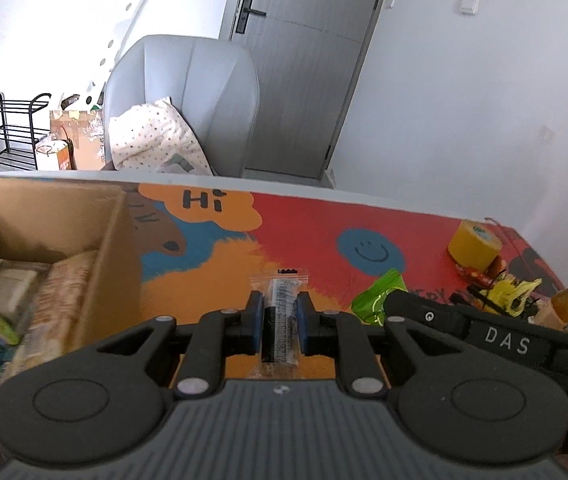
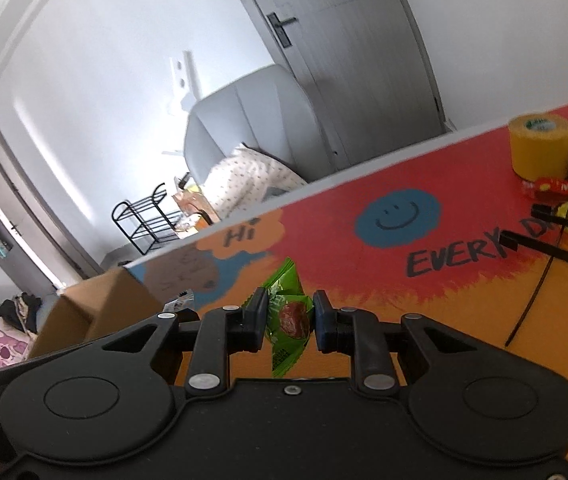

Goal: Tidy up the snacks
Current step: 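Carry both snacks over the cardboard box and open both tools to drop them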

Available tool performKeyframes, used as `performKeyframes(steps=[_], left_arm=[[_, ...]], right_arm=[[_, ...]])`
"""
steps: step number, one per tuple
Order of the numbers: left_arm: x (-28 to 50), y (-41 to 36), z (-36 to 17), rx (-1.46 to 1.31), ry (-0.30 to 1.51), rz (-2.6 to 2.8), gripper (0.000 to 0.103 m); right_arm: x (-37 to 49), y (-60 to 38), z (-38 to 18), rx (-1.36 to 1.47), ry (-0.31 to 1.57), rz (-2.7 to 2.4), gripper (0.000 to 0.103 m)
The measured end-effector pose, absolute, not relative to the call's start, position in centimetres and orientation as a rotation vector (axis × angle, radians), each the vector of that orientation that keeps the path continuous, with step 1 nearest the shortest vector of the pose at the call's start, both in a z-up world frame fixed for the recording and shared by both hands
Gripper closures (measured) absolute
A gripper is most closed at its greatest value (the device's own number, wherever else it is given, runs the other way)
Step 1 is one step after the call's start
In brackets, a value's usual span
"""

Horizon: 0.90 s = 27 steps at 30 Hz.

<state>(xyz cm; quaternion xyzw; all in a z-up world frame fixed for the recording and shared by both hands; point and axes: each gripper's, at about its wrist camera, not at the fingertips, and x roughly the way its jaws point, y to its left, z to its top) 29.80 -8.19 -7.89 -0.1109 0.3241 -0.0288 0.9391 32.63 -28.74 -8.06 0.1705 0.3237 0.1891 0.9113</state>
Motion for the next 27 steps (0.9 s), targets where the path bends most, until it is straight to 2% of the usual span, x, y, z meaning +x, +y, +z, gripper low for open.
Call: performKeyframes(steps=[27], left_arm=[[22.7, 0.5, -2.7, -0.251, 0.574, 0.039, 0.087]], right_arm=[[28.2, -21.3, -3.2, 0.313, 0.57, 0.512, 0.081]])
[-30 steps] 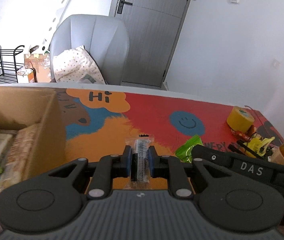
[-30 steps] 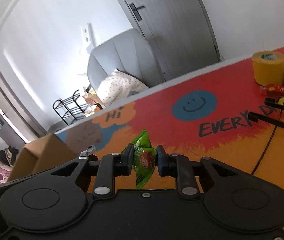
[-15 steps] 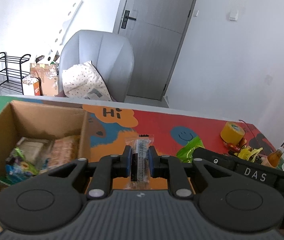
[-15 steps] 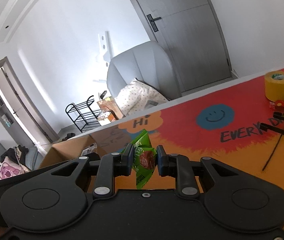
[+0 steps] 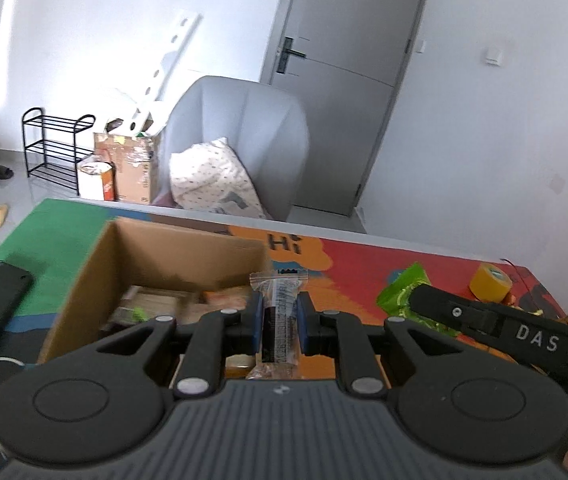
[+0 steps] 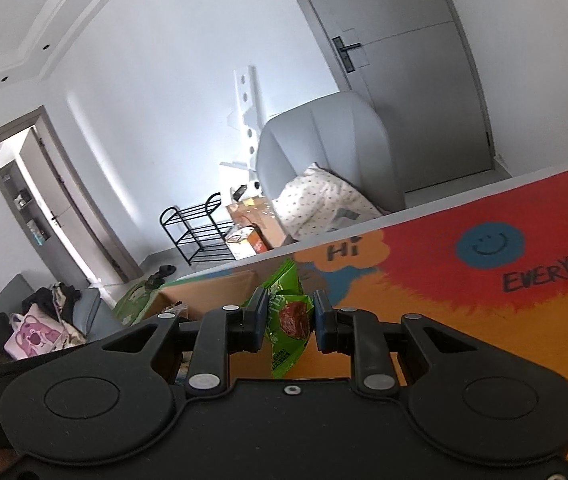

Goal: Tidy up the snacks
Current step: 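Carry both snacks over the cardboard box and open both tools to drop them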

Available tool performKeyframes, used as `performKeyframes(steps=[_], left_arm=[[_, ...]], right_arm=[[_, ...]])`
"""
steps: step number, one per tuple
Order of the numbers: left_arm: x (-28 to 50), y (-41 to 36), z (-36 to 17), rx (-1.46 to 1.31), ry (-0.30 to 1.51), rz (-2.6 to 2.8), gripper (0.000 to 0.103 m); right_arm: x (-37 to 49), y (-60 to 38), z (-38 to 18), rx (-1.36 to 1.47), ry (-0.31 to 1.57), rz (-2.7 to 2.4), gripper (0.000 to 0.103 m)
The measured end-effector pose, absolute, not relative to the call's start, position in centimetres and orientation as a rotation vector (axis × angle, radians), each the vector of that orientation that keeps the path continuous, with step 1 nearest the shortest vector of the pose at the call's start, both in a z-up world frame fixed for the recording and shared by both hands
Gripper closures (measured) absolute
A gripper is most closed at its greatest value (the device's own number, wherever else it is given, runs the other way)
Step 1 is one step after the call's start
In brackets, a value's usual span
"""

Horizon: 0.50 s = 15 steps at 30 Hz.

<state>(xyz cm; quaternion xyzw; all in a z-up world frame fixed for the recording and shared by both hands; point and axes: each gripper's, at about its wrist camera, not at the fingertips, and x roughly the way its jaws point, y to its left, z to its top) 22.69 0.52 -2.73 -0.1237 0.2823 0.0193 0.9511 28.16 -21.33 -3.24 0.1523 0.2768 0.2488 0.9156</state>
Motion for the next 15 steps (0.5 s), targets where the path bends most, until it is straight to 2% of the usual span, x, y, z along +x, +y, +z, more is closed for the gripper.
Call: performKeyframes(steps=[13, 15], left_arm=[[21.1, 5.6, -2.4, -0.302, 0.57, 0.109, 0.086], [21.0, 6.1, -2.6, -0.306, 0.578, 0.109, 0.083]], right_arm=[[26.9, -17.4, -2.1, 0.277, 0.559, 0.564, 0.081], [26.9, -16.8, -2.1, 0.269, 0.561, 0.571, 0.081]])
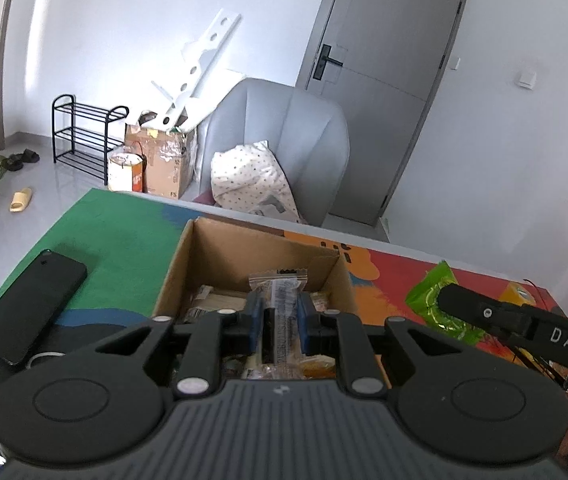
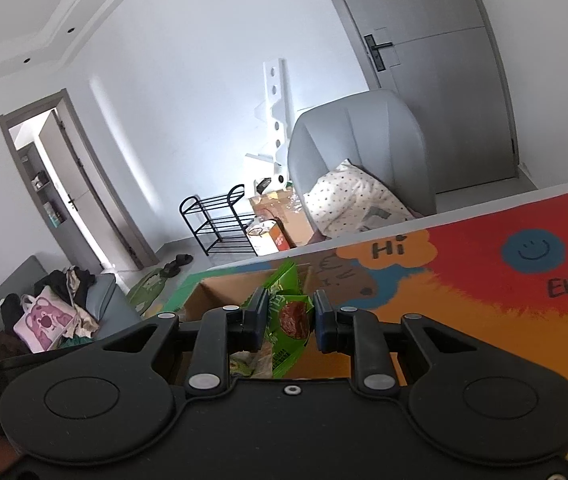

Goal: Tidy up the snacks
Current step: 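Carry both snacks over the cardboard box and open both tools to drop them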

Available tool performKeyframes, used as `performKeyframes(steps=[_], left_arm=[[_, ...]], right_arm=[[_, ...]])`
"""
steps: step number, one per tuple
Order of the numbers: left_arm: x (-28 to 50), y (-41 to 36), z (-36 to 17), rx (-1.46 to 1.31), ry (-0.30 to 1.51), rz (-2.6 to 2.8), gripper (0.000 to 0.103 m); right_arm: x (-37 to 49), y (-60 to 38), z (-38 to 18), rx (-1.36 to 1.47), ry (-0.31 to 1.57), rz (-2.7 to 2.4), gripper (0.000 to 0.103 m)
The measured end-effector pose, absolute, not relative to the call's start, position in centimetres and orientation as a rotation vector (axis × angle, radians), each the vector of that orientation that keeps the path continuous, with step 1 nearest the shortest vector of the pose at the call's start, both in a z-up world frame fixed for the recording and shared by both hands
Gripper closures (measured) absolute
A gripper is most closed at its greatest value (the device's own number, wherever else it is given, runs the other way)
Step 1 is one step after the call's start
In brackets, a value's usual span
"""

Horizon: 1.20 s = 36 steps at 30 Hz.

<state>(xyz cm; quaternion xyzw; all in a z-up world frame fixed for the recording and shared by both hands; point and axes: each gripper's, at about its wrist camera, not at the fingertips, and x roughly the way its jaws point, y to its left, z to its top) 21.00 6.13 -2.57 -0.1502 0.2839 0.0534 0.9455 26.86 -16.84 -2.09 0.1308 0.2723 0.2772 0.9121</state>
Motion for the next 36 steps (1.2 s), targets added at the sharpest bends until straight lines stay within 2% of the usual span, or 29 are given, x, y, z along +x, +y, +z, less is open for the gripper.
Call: performKeyframes(steps=[1, 8, 13, 22, 23, 25, 36], left_arm=[[20.9, 6.5, -2.6, -0.306, 0.578, 0.133, 0.082], [20.4, 8.8, -2.6, -0.353, 0.57, 0.191, 0.058], [20.2, 9.8, -2.6, -0.359, 0.573, 0.202, 0.052], [20.4, 11.1, -2.9, -0.361, 0.568, 0.213, 0.031], [20.4, 11.3, -3.0, -0.36, 0.57, 0.217, 0.029], [20.6, 11.5, -3.1, -0.357, 0.573, 0.229, 0.025], [20.1, 11.3, -3.1, -0.353, 0.577, 0.254, 0.015]], right_arm=[[26.9, -16.6, -2.1, 0.267, 0.563, 0.575, 0.081], [27.2, -14.7, -2.0, 0.255, 0.572, 0.602, 0.081], [27.6, -13.4, -1.9, 0.251, 0.582, 0.62, 0.081], [28.5, -11.4, -1.9, 0.264, 0.588, 0.634, 0.081], [28.6, -11.2, -2.0, 0.265, 0.59, 0.641, 0.08], [28.7, -10.8, -2.1, 0.263, 0.599, 0.647, 0.069], [27.7, -12.5, -2.1, 0.261, 0.616, 0.585, 0.061]])
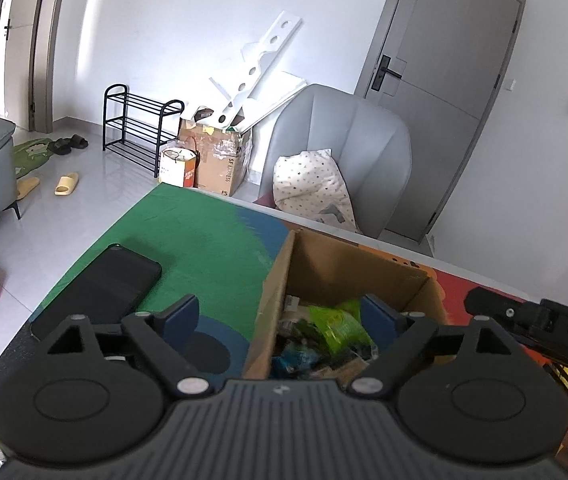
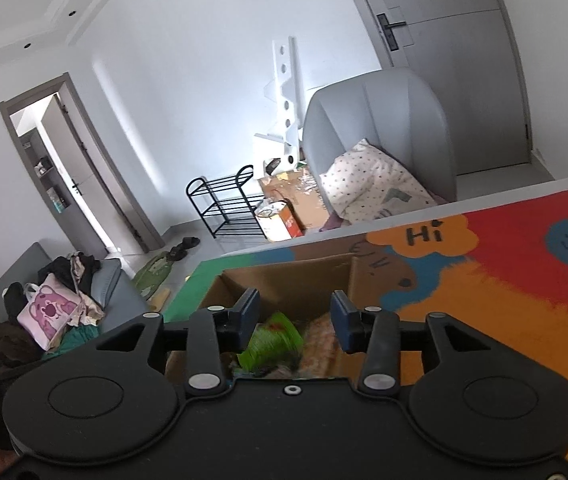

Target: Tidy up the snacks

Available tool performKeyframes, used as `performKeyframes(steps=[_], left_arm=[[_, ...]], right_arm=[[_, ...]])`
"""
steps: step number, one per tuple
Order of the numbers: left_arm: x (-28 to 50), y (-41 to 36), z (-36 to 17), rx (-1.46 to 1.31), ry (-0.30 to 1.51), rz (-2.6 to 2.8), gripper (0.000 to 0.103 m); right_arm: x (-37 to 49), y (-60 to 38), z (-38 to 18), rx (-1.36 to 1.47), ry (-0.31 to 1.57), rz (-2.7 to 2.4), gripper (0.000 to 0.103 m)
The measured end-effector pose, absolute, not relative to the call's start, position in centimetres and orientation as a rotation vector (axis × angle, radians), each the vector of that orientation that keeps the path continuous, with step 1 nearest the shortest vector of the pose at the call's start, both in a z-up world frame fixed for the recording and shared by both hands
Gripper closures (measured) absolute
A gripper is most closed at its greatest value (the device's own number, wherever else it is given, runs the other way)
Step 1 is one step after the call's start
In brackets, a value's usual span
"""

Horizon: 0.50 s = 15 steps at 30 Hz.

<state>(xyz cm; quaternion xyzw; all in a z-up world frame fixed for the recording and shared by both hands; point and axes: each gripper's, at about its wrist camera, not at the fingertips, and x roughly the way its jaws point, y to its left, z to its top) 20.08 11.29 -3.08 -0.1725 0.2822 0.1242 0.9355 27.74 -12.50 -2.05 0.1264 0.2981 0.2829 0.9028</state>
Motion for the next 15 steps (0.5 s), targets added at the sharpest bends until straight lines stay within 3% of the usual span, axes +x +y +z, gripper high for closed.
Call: performKeyframes(steps=[3, 6, 10, 15], left_arm=[[19.9, 10.6, -3.0, -0.341, 0.578, 0.237, 0.012], [19.7, 9.7, -2.9, -0.318, 0.579, 0.219, 0.009], [19.4, 8.9, -2.9, -0.301, 0.598, 0.213, 0.008], [19.0, 8.0, -2.9, -0.289, 0.646, 0.188, 0.007]], right_arm=[[27.2, -13.4, -1.9, 0.263, 0.614, 0.576, 0.059], [26.7, -14.2, -1.7, 0.262, 0.615, 0.56, 0.048], [26.1, -15.3, -1.8, 0.259, 0.622, 0.549, 0.046], [25.1, -16.7, -1.7, 0.26, 0.625, 0.533, 0.032]])
